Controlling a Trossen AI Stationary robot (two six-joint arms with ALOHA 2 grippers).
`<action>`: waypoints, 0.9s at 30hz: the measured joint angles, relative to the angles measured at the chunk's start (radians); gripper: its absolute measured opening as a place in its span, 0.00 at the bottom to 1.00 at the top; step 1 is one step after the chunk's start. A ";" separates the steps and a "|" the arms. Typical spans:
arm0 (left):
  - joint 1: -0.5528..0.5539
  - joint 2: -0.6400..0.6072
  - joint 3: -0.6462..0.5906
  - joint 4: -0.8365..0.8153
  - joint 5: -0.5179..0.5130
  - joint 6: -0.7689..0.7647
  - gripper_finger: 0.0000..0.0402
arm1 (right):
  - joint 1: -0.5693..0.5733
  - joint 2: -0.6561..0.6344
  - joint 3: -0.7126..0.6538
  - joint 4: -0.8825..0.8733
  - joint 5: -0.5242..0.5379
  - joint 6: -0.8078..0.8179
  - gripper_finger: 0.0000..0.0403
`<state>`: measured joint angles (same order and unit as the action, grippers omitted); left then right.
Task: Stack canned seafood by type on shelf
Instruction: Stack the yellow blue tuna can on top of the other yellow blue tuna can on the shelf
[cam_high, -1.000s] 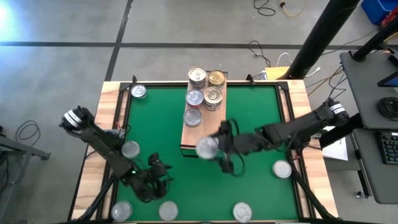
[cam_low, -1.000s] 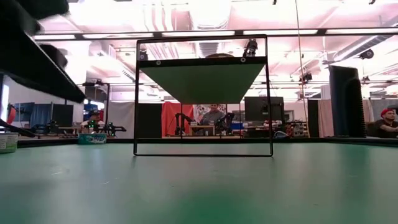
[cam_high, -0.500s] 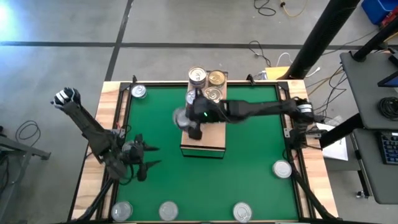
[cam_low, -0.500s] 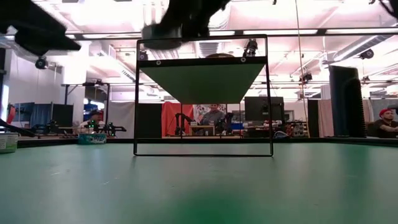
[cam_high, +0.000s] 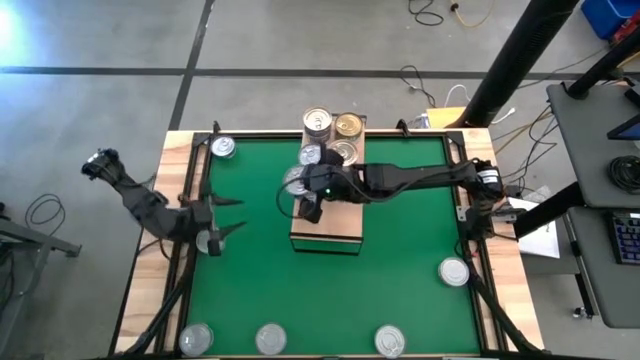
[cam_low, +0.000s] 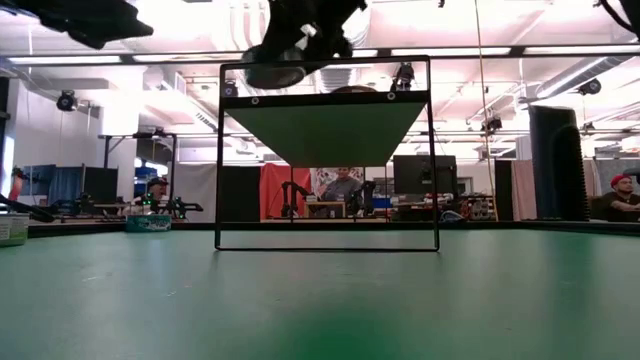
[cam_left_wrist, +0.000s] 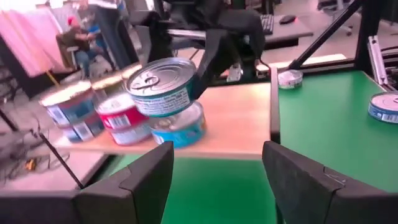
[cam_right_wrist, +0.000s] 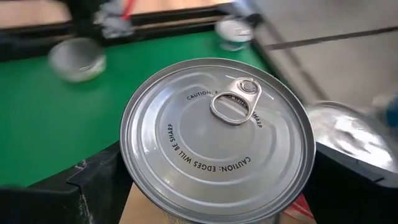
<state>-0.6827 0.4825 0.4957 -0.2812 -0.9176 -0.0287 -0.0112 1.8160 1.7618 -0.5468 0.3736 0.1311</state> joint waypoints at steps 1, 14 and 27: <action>0.021 -0.028 0.000 0.004 0.031 0.036 0.58 | 0.009 0.000 0.000 -0.004 0.046 0.018 0.92; 0.245 -0.144 -0.001 0.103 0.269 0.262 0.58 | 0.101 0.011 -0.005 -0.110 0.282 0.295 0.92; 0.335 -0.055 -0.158 0.536 0.142 0.314 0.58 | 0.107 0.022 -0.010 -0.097 0.435 0.582 0.92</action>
<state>-0.3478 0.4273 0.3374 0.2551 -0.7753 0.2852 0.0953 1.8382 1.7515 -0.6436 0.8087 0.7133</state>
